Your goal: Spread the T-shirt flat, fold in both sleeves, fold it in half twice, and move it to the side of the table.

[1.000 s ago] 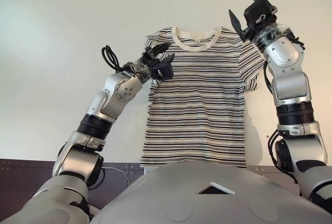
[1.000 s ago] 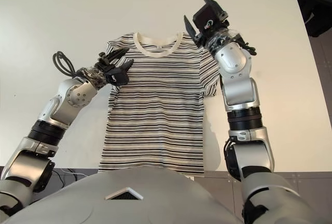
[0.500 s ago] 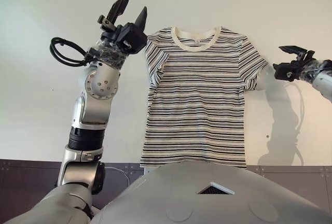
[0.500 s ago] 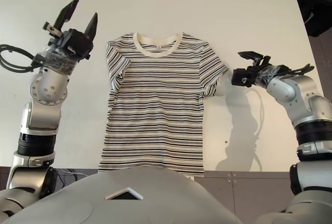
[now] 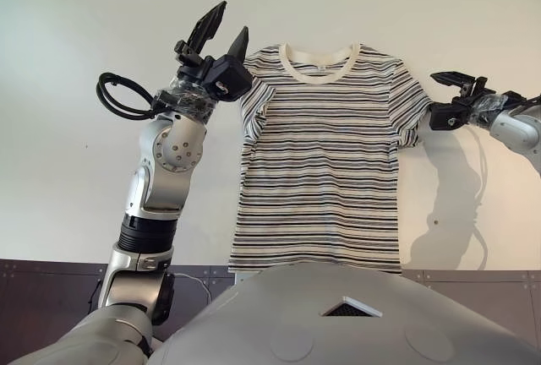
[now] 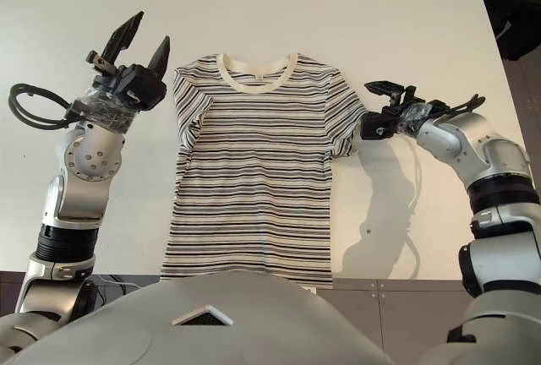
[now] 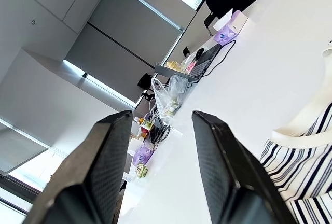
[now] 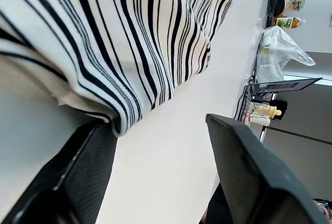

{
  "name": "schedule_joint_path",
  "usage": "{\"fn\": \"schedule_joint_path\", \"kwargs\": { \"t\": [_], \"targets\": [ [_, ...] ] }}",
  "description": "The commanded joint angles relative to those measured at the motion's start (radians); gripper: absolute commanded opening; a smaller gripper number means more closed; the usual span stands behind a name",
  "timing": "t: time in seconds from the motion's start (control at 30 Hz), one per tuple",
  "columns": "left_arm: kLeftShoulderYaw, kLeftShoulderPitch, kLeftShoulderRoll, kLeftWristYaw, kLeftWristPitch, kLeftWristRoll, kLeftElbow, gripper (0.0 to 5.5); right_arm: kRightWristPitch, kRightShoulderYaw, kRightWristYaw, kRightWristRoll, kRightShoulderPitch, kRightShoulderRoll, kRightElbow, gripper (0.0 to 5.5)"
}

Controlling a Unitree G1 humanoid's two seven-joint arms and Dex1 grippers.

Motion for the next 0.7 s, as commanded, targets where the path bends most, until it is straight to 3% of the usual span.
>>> {"fn": "schedule_joint_path", "kwargs": {
  "t": [0.03, 0.27, 0.7],
  "targets": [
    [-0.004, -0.006, 0.0, 0.007, -0.002, 0.011, 0.007, 2.1, -0.019, 0.019, 0.028, -0.009, 0.007, -0.006, 0.019, 3.01],
    [-0.005, -0.003, 0.005, 0.005, -0.008, 0.013, 0.009, 2.1, -0.075, 0.003, 0.106, 0.051, 0.058, -0.065, -0.014, 3.01],
    [-0.015, -0.009, 0.008, 0.003, -0.015, 0.02, 0.027, 2.1, -0.028, 0.037, 0.011, -0.011, 0.01, 0.003, 0.058, 3.01]
  ]
}}
